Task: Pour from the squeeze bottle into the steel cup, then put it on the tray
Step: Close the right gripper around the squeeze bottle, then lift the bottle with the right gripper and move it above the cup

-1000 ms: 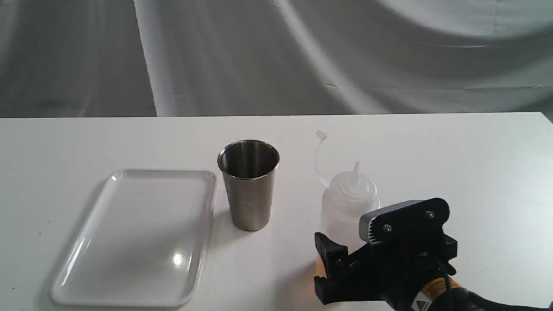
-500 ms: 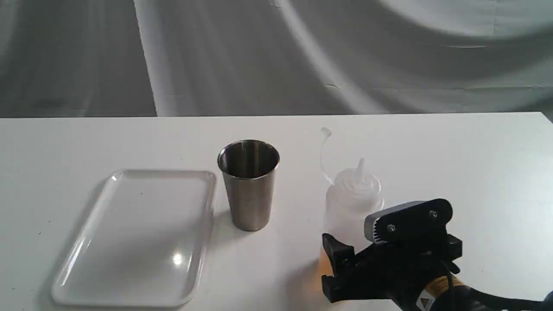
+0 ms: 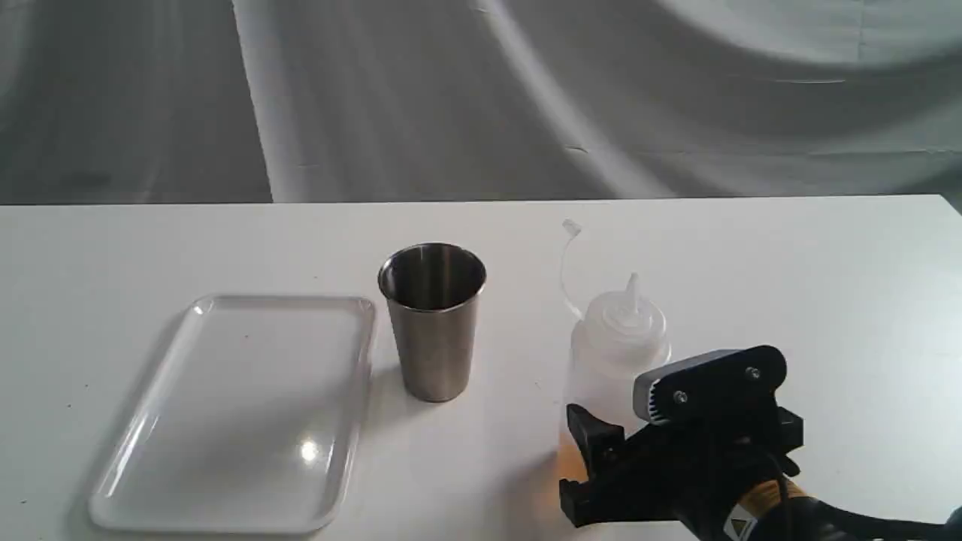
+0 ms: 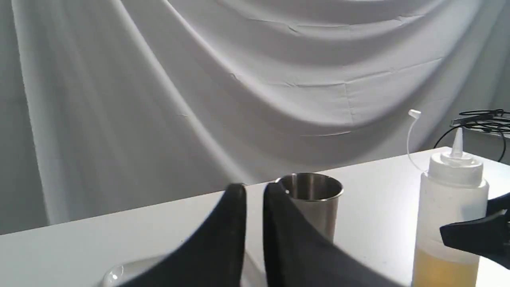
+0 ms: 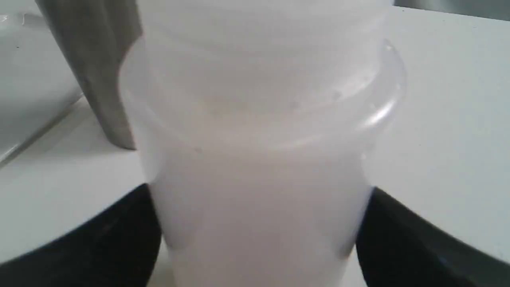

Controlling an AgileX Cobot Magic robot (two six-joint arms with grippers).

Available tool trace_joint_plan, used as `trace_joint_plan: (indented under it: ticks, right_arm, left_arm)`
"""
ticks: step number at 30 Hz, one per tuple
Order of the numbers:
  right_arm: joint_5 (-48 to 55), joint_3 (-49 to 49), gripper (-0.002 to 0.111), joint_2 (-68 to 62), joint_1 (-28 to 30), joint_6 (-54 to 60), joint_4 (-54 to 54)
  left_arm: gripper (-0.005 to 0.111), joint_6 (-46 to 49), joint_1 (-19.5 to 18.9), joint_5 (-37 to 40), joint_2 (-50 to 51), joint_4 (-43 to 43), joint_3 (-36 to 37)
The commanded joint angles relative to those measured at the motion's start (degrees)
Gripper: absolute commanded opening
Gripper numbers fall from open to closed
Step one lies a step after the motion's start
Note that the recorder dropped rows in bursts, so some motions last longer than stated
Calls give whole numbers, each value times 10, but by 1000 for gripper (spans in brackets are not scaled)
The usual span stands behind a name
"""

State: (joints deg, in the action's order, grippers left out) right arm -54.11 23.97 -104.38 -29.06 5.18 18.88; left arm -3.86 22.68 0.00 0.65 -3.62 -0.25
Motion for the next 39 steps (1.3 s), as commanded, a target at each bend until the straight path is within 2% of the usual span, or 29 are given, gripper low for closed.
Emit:
trace_joint_plan:
  ticks: [1, 5, 9, 16, 20, 28, 31, 36, 39]
  right_arm:
    - [-9, 1, 35, 9, 5, 0, -5]
    - [11, 1, 35, 54, 5, 2, -5]
    - [73, 1, 35, 128, 5, 47, 17]
    - [235, 17, 35, 252, 5, 217, 73]
    - [339, 65, 35, 291, 5, 236, 89]
    - [386, 165, 33, 289, 5, 281, 109]
    - [379, 187, 32, 288, 8, 354, 172]
    - [353, 201, 32, 288, 44, 547, 342]
    - [350, 201, 32, 288, 64, 599, 360]
  left_arm:
    - [8, -1, -1, 0, 2, -2, 3]
    - [8, -1, -1, 0, 2, -2, 3]
    - [8, -1, -1, 0, 2, -2, 3]
    - [8, -1, -1, 0, 2, -2, 3]
    - [8, -1, -1, 0, 2, -2, 3]
    - [8, -1, -1, 0, 2, -2, 3]
    - [8, -1, -1, 0, 2, -2, 3]
    - [8, -1, -1, 0, 2, -2, 3]
    - [8, -1, -1, 0, 2, -2, 3]
